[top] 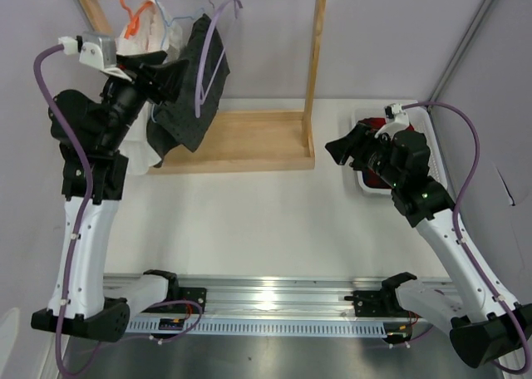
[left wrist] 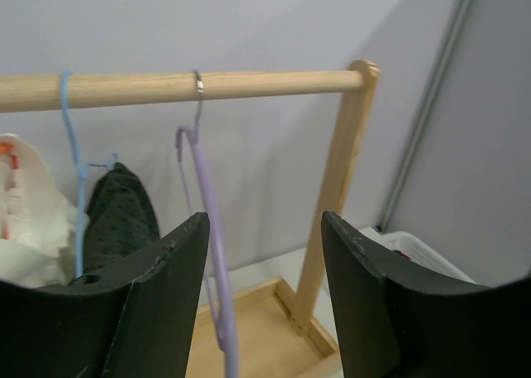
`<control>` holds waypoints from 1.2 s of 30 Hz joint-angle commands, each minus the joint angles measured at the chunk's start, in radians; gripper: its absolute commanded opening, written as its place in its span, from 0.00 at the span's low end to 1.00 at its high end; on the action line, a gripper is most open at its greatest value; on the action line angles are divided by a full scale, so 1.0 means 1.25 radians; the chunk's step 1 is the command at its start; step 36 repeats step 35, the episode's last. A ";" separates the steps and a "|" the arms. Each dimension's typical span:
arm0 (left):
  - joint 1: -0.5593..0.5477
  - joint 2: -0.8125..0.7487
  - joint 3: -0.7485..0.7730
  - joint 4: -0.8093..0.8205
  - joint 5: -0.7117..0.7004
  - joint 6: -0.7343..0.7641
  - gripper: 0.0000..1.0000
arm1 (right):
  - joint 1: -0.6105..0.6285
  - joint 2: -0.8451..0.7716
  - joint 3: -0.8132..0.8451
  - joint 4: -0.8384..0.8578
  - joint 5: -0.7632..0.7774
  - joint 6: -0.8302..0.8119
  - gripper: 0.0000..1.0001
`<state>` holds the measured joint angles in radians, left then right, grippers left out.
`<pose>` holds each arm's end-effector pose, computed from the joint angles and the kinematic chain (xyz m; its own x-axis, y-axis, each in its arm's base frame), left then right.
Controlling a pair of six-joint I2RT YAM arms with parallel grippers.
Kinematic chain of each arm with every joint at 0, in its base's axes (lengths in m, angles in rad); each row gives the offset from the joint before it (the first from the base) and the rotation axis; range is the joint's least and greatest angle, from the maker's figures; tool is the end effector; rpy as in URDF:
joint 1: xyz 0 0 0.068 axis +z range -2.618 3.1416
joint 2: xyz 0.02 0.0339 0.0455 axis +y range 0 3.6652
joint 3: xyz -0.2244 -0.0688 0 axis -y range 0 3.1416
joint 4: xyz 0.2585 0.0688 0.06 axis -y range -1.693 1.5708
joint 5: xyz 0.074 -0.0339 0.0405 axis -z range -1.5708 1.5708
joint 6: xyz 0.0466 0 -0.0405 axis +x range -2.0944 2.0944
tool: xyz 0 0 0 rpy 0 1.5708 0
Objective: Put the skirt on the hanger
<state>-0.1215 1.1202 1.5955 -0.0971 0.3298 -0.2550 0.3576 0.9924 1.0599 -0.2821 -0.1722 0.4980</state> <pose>0.2308 -0.0434 0.5307 0.2504 -0.2710 -0.9294 0.4925 0.8622 -0.1187 0.2486 0.1014 0.3532 -0.4149 0.3474 -0.8410 -0.3455 0.7949 0.4988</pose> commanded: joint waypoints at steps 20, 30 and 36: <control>-0.389 -0.229 -0.482 -0.158 -0.190 0.101 0.59 | -0.004 -0.087 -0.083 -0.074 0.117 0.021 0.84; -0.389 -0.211 -0.589 -0.131 -0.177 0.100 0.59 | -0.005 -0.077 -0.120 -0.104 0.175 0.036 0.98; -0.388 -0.222 -0.610 -0.127 -0.173 0.103 0.59 | -0.005 -0.074 -0.131 -0.095 0.182 0.040 0.99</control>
